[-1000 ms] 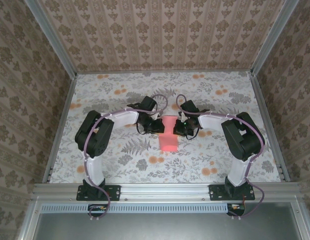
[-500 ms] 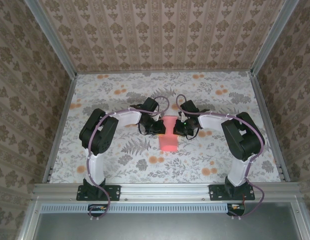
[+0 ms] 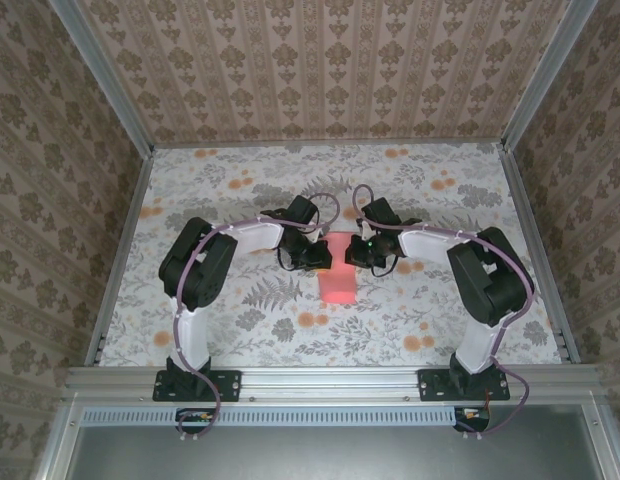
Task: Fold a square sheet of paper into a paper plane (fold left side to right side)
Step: Hold the square sheet of paper at the center of the table.
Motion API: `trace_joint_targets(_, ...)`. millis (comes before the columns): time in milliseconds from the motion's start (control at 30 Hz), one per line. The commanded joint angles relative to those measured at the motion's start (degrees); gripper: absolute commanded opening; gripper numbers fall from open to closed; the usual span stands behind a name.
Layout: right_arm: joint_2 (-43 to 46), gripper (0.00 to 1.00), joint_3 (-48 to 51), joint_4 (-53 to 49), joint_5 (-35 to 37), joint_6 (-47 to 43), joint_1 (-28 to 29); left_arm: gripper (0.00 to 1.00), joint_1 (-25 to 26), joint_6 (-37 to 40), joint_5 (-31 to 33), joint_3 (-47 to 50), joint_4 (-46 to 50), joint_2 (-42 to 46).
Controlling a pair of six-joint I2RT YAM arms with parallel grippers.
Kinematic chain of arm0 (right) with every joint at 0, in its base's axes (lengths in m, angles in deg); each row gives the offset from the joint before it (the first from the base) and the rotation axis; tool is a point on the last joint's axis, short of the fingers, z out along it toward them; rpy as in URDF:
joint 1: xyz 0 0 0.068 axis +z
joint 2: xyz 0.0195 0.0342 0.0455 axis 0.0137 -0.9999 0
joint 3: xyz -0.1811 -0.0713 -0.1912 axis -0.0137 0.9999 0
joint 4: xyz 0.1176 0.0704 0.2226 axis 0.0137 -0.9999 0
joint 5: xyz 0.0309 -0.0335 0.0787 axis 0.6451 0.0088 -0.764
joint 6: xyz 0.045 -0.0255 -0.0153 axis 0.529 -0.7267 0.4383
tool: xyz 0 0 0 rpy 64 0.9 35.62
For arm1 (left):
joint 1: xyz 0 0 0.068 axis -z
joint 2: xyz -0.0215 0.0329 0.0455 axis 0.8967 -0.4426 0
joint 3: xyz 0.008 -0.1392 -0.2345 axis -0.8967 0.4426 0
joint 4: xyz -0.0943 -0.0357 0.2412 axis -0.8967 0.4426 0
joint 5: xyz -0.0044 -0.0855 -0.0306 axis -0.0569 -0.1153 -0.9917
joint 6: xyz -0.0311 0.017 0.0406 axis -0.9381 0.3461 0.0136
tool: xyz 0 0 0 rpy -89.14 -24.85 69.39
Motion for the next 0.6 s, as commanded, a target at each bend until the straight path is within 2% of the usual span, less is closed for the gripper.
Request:
trace_joint_targets(0,1.33,0.06,-0.77,2.79,-2.27,0.24,0.5,0.14,0.85,-0.44,1.64,0.57,3.07,-2.18)
trace_joint_targets(300,-5.86,0.06,-4.12,8.43,-5.8,2.93,0.65,0.13,0.93,-0.35,1.81,0.57,3.06,-2.09)
trace_joint_targets(567,-10.66,0.05,-6.8,7.11,-5.56,3.45,0.74,0.13,0.88,-0.26,1.78,0.79,3.02,-1.91)
